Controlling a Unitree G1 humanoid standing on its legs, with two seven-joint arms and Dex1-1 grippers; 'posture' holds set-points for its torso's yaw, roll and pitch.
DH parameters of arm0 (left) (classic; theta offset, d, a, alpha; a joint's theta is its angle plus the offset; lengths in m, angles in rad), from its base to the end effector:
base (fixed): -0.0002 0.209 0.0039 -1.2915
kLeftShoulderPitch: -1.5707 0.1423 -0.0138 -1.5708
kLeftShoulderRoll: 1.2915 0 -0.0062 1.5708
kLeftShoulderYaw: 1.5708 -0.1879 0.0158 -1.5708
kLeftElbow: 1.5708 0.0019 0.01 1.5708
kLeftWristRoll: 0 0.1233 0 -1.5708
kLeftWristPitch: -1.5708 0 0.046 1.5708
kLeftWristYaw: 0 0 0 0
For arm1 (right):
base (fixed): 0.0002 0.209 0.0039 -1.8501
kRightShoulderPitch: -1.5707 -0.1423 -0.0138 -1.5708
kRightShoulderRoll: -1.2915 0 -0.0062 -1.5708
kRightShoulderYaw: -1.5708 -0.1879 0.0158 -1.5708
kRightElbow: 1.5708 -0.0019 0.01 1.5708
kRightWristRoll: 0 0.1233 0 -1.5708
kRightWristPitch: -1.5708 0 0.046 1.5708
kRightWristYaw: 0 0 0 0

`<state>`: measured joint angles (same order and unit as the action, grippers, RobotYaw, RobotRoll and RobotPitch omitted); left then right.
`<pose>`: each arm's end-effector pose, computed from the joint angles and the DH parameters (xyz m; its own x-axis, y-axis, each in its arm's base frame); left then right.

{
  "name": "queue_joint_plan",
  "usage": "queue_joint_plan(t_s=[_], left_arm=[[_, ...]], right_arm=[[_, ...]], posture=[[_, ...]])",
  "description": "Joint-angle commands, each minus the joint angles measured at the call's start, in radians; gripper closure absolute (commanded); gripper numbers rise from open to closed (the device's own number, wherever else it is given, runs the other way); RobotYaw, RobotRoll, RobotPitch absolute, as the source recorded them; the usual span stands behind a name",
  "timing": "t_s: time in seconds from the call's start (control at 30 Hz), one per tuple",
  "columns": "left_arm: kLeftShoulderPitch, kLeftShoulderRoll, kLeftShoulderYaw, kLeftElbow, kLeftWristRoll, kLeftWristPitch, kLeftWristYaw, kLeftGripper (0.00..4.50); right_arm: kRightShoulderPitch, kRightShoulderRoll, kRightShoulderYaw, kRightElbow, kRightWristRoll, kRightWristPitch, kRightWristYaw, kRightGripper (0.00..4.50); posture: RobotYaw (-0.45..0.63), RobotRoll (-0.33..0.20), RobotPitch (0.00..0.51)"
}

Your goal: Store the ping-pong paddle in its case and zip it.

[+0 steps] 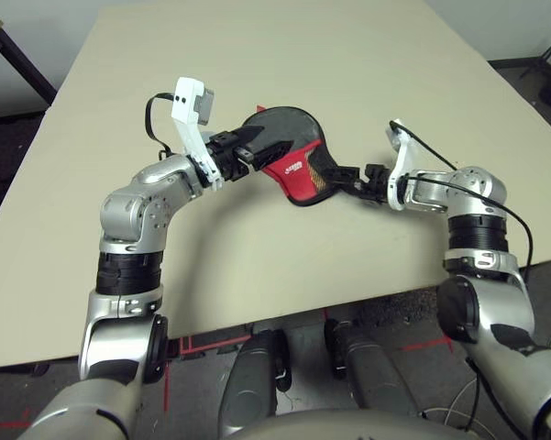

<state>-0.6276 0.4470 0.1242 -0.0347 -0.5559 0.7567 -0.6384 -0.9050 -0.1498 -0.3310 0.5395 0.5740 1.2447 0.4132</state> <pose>0.2787 0.2069 0.1829 0.7005 -0.7137 0.0008 0.7093 0.6960 -0.1114 0.3188 -0.1492 0.1419 0.5371 0.7773 -0.3276 -0.3483 0.5581 0.7532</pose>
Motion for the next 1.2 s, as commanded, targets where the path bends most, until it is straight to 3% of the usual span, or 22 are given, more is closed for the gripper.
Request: queue_joint_plan(t_s=[0.03,0.1,0.2,0.57,0.7,0.9,1.07,1.2], left_arm=[[-0.001,-0.003,-0.002,0.008,0.003,-0.006,0.004,0.00],[-0.001,-0.002,-0.001,0.008,0.003,-0.007,0.006,0.00],[0.002,-0.001,0.000,0.010,0.003,-0.008,0.008,0.00],[0.011,-0.012,-0.005,0.014,0.009,-0.020,0.019,0.00],[0.013,-0.018,-0.007,0.013,0.011,-0.023,0.024,0.00],[0.021,-0.016,-0.003,0.004,0.010,-0.018,0.031,0.00],[0.036,-0.015,0.001,-0.006,0.006,-0.018,0.038,0.00],[0.039,-0.016,-0.004,-0.007,0.008,-0.020,0.040,0.00]], right_arm=[[-0.015,0.025,0.022,0.051,-0.011,-0.027,-0.007,0.02],[-0.017,0.027,0.028,0.060,-0.012,-0.032,-0.003,0.17],[-0.015,0.026,0.041,0.054,-0.009,-0.025,0.007,0.84],[0.010,0.003,0.076,-0.020,0.011,0.024,0.020,4.42],[0.032,-0.010,0.077,-0.072,0.025,0.077,0.019,4.46],[0.128,-0.102,0.122,-0.307,0.110,0.332,0.056,4.46],[0.260,-0.319,0.266,-0.491,0.372,0.370,0.105,4.46],[0.331,-0.452,0.316,-0.585,0.584,0.370,0.076,4.46]], posture=[[0.02,0.000,0.194],[0.02,0.000,0.195],[0.02,0.000,0.197],[0.01,0.000,0.204],[0.01,0.000,0.205],[0.01,0.000,0.210],[-0.01,0.000,0.215],[-0.02,0.000,0.217]])
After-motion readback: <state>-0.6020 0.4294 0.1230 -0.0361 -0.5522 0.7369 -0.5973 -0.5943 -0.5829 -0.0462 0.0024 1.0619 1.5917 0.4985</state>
